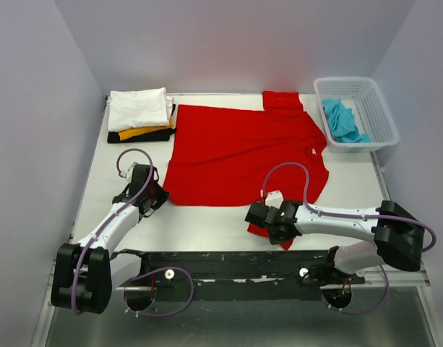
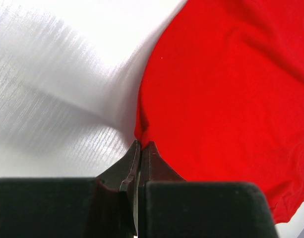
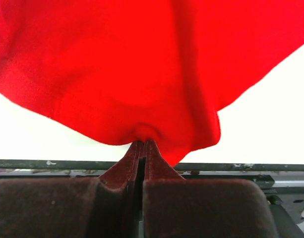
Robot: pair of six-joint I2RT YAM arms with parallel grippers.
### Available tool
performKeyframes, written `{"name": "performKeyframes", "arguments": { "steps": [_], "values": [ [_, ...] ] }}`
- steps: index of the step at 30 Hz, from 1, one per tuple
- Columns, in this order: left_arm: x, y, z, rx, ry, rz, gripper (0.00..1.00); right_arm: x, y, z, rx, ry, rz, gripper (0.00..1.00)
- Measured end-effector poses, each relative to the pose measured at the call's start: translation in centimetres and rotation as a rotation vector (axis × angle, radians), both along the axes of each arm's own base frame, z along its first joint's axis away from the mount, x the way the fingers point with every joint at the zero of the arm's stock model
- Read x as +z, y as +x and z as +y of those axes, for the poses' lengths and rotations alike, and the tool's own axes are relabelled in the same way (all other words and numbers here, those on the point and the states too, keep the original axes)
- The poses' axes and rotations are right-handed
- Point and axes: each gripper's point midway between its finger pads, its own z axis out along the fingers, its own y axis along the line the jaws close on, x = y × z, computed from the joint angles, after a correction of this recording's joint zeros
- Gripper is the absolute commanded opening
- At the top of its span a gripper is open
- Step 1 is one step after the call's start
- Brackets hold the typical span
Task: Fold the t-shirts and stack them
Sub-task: Grab the side of the flattened tshirt closest away from the robot with both arms
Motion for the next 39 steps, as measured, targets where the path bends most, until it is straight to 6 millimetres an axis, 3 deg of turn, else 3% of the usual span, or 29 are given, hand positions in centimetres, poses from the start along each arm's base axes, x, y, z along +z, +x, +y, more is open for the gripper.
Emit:
{"name": "performKeyframes", "arguments": {
  "steps": [5,10,15,21,25,28,32,39],
  "values": [
    [0.4,-0.2,0.0,0.002,-0.005,-0.009,0.00,0.3,0.1,-1.4,-0.001,-0.056,-0.019,0.01],
    [0.9,-0.7,-0.2,0.000,-0.010,-0.022,0.00,1.0,-0.4,-0.9,0.061,-0.014,0.006,0.01],
    [1.6,-2.3,-0.5,0.000,-0.022,-0.043,0.00,0.8,-3.2,0.7,0.182,0.044,0.112,0.01],
    [0.2,-6.5,0.7,0.072,-0.028,-0.016,0.00,0.9,-7.3,1.5,0.316,0.041,0.205,0.01],
    [-0.7,-8.7,1.2,0.105,-0.041,-0.009,0.00,1.4,-8.9,1.4,0.341,0.023,0.237,0.01],
    [-0.3,-9.1,1.3,0.111,-0.055,-0.038,0.00,1.7,-9.4,1.2,0.331,0.007,0.231,0.01],
    [0.1,-8.7,1.0,0.104,-0.067,-0.061,0.00,3.1,-7.3,0.5,0.232,-0.069,0.112,0.01],
    [0.2,-7.2,-0.1,0.072,-0.083,-0.003,0.00,7.7,0.0,1.0,0.011,-0.092,-0.236,0.01]
  ]
}}
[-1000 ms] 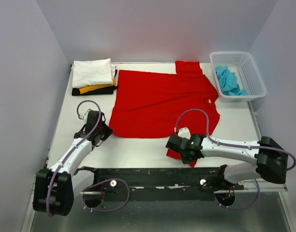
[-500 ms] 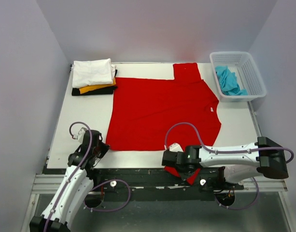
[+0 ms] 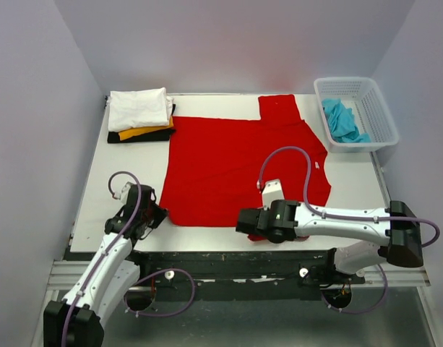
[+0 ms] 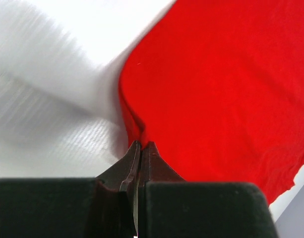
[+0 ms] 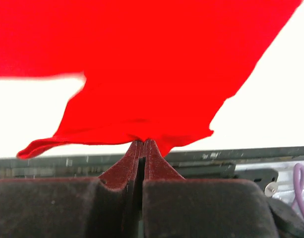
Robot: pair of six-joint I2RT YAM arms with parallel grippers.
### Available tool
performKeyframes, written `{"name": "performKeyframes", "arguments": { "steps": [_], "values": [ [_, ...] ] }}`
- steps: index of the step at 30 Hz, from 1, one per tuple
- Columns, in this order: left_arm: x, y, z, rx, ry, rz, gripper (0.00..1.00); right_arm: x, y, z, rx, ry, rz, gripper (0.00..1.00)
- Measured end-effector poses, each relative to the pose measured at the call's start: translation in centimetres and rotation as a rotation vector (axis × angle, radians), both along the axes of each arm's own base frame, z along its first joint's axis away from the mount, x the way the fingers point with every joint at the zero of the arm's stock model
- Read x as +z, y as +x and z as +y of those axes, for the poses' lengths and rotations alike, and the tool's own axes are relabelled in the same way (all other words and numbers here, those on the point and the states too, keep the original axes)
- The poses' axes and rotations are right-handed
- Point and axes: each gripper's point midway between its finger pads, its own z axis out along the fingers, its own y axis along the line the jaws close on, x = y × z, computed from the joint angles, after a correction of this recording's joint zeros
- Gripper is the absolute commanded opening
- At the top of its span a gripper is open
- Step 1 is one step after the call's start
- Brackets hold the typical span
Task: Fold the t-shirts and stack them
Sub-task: Grab the side of the flattened tshirt closest away from the robot with both arms, then fold the flattened tshirt in 1/3 of the way
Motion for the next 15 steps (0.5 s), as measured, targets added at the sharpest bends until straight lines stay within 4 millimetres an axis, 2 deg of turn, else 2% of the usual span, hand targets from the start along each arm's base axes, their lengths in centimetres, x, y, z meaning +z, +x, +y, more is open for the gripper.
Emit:
{"name": "performKeyframes", "arguments": {
  "steps": [6,9,12,15],
  "values": [
    [2.8,3.3,-0.8,0.002,-0.012,-0.046,0.00,2.9,7.3,-2.2,-0.146,-0.029,-0.240,0.01],
    [4.1,5.3,-1.1,0.008,-0.011,-0.064,0.00,4.0,11.2,-2.4,-0.170,-0.019,-0.338,0.01],
    [4.8,6.9,-1.0,0.023,0.008,-0.054,0.00,5.1,15.4,-2.8,-0.193,0.016,-0.440,0.01],
    [5.4,8.7,-0.9,0.040,0.031,-0.047,0.00,6.3,18.4,-3.7,-0.213,0.008,-0.512,0.01]
  ]
}}
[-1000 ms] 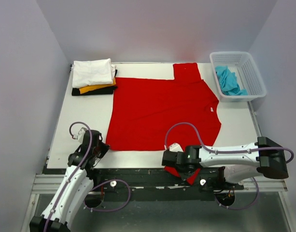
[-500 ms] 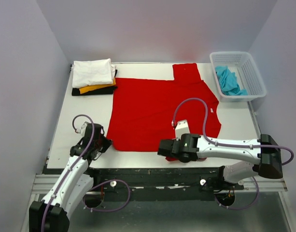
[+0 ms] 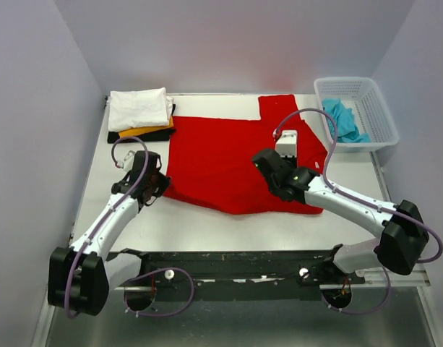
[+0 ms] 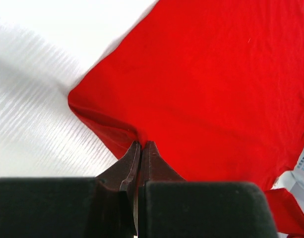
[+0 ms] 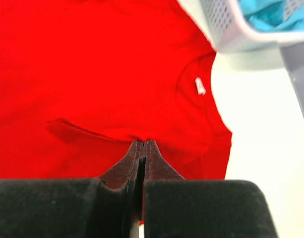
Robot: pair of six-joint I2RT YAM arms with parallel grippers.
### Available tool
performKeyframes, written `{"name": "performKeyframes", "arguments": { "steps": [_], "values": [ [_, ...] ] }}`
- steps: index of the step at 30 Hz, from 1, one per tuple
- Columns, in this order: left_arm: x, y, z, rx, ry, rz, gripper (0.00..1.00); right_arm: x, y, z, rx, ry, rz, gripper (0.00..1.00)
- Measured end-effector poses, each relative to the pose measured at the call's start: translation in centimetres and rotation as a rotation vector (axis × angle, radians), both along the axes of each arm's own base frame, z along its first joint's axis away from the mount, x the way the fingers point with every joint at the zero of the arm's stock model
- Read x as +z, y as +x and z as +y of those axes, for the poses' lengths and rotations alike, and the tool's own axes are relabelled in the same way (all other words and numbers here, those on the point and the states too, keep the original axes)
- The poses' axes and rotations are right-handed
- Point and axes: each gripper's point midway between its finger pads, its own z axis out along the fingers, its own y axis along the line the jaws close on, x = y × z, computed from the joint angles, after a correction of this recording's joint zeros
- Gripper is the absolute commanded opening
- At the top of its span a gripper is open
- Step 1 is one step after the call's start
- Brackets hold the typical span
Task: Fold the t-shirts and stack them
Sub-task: Fold the flattened tshirt in 1/3 of the way
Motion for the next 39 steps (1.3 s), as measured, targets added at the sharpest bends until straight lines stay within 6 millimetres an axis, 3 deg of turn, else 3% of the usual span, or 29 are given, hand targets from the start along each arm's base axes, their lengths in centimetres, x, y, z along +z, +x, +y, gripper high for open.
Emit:
{"name": "performKeyframes", "arguments": {
  "steps": [3,11,17,22,25,26,27,29,30,32,33,35,37,39],
  "values": [
    [0.5,1.7,0.1,0.016,0.013,0.005,0.00,0.9,2.6,-1.0,-0.030,-0.024,-0.051,0.01],
    [1.6,6.2,0.8,0.053,0.043,0.011,0.00,0.5,7.9,-2.8,-0.065,-0.120,-0.075,0.01],
    [1.4,8.8,1.9,0.077,0.067,0.039,0.00,0.9,11.0,-3.8,-0.084,-0.146,-0.106,0.01],
    [0.1,9.8,2.3,0.069,0.089,0.075,0.00,0.7,13.6,-4.0,-0.057,-0.166,-0.120,0.01],
    [-0.8,10.4,2.4,0.062,0.099,0.100,0.06,0.3,15.8,-3.6,-0.018,-0.189,-0.118,0.01],
    [-1.0,10.6,2.5,0.061,0.103,0.108,0.12,0.1,16.6,-3.4,-0.003,-0.201,-0.116,0.01],
    [-1.2,10.8,2.5,0.060,0.105,0.113,0.26,-0.4,17.5,-3.2,0.011,-0.215,-0.111,0.02],
    [-1.5,11.3,2.7,0.062,0.110,0.123,0.51,-1.3,19.1,-3.0,0.024,-0.244,-0.097,0.24],
    [-1.7,11.5,2.8,0.059,0.113,0.128,0.61,-2.0,20.1,-3.0,0.026,-0.263,-0.082,0.45],
    [-1.7,11.9,3.0,0.055,0.117,0.134,0.92,-3.3,22.3,-2.8,0.015,-0.285,-0.067,0.65],
    [-1.7,12.1,3.0,0.049,0.118,0.136,0.99,-3.9,23.3,-2.7,0.011,-0.300,-0.057,0.75],
    [-1.5,12.2,2.9,0.032,0.119,0.135,0.99,-5.1,24.7,-2.6,0.004,-0.321,-0.037,0.83],
    [-1.0,12.3,2.8,0.011,0.125,0.123,0.99,-5.8,25.1,-2.6,-0.004,-0.329,-0.013,1.00],
    [-0.4,12.2,2.6,-0.008,0.123,0.108,0.99,-5.9,24.8,-2.9,-0.022,-0.311,-0.004,1.00]
  ]
}}
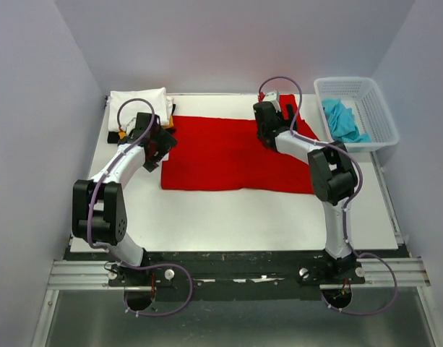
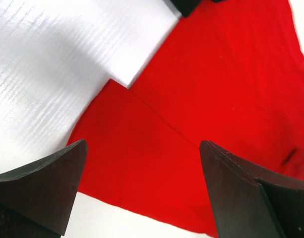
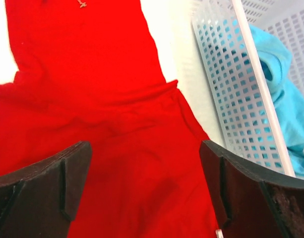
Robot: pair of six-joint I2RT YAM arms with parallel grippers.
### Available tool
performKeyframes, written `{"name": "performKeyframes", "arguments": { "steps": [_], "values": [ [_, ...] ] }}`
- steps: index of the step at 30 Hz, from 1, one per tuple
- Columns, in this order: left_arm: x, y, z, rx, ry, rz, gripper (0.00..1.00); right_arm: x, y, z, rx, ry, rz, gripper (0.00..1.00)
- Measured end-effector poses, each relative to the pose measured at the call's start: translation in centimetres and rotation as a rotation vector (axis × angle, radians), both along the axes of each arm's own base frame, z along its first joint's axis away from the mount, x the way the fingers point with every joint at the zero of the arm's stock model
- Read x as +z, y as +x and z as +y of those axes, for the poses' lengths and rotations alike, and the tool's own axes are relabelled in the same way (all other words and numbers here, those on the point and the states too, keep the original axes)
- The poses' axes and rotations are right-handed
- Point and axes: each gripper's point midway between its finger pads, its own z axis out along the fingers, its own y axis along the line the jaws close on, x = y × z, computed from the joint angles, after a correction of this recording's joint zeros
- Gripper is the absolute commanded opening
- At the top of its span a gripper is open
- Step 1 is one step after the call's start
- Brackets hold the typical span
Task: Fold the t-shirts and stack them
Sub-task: Fold the flattened tshirt in 1/3 of the way
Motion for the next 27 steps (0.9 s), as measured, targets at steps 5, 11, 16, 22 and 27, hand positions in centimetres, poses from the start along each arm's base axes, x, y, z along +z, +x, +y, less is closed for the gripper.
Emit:
{"name": "performKeyframes", "arguments": {
  "steps": [5,11,16,22,27],
  "values": [
    [2.7,-0.5,-2.4,-0.110,-0.038,-0.077,0.99,1.2,-3.6,0.0,-0.008,0.180,0.007,1.00],
    [1.8,-1.5,-8.9,-0.331,-0.110,-0.084,0.99,1.5,-10.1,3.1,0.129,0.561,0.061,1.00],
    [-2.1,-3.1,-12.9,-0.459,-0.137,0.016,0.99,-2.9,-13.4,5.0,0.150,0.709,0.202,1.00],
    [-5.0,-3.9,-13.6,-0.496,-0.168,0.097,0.99,-6.9,-16.3,4.5,0.064,0.758,0.293,1.00],
    [-4.9,-4.2,-13.9,-0.519,-0.204,0.059,0.99,-7.7,-17.7,4.3,0.049,0.806,0.284,1.00]
  ]
}}
